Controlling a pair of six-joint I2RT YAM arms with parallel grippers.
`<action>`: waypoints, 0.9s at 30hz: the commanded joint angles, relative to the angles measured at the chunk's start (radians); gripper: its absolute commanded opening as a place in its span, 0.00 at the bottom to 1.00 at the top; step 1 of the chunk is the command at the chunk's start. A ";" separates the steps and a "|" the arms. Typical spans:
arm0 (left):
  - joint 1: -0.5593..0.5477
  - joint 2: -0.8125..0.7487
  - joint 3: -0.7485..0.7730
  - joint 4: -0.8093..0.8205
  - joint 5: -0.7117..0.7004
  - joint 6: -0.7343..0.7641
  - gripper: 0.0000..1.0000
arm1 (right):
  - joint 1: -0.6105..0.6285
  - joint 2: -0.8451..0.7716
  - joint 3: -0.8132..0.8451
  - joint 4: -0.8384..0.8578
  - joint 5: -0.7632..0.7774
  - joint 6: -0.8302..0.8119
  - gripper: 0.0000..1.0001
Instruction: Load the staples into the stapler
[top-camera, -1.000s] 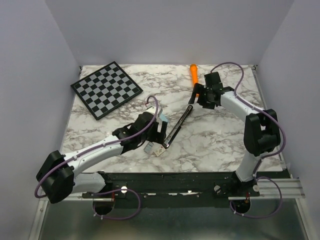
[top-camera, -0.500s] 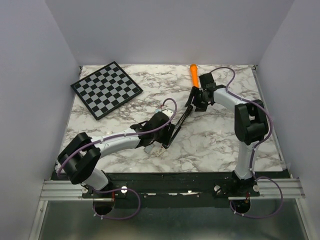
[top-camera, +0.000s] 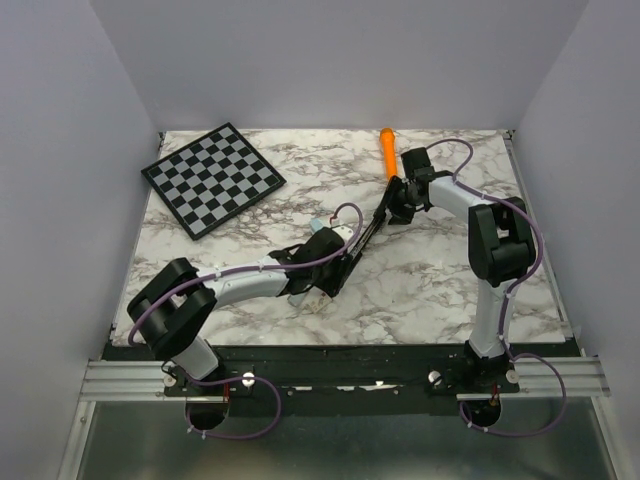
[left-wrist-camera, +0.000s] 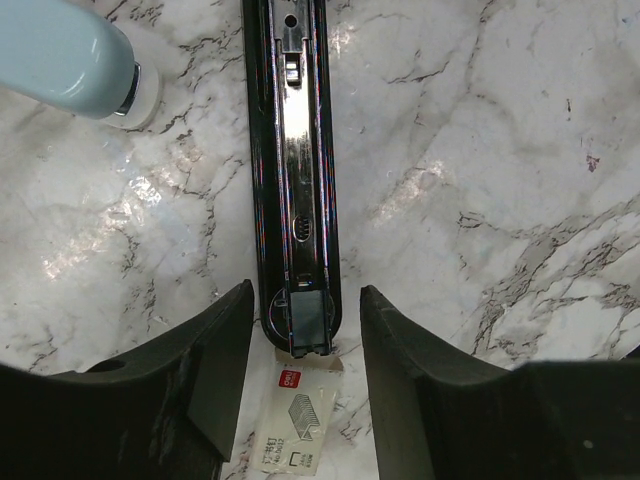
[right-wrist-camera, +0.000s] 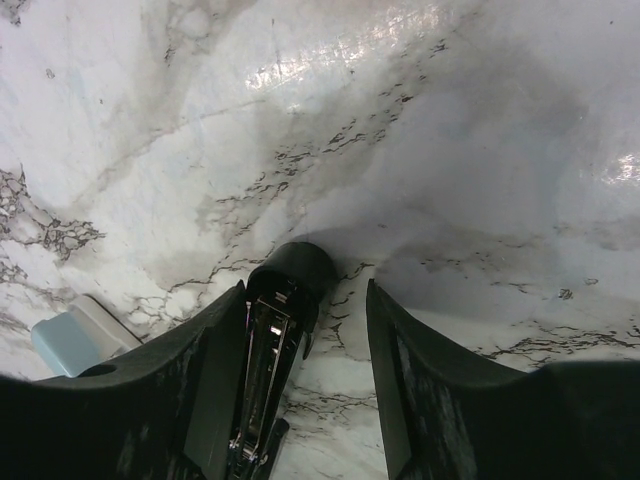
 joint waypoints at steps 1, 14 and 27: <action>-0.012 0.026 -0.016 0.017 0.030 0.018 0.54 | -0.004 0.036 0.004 -0.021 -0.026 0.012 0.58; -0.016 0.022 -0.046 0.012 0.037 0.021 0.31 | -0.004 0.030 -0.001 -0.006 -0.038 0.012 0.45; -0.018 0.069 0.017 0.040 0.007 0.027 0.00 | -0.003 -0.158 -0.108 0.012 0.002 -0.029 0.13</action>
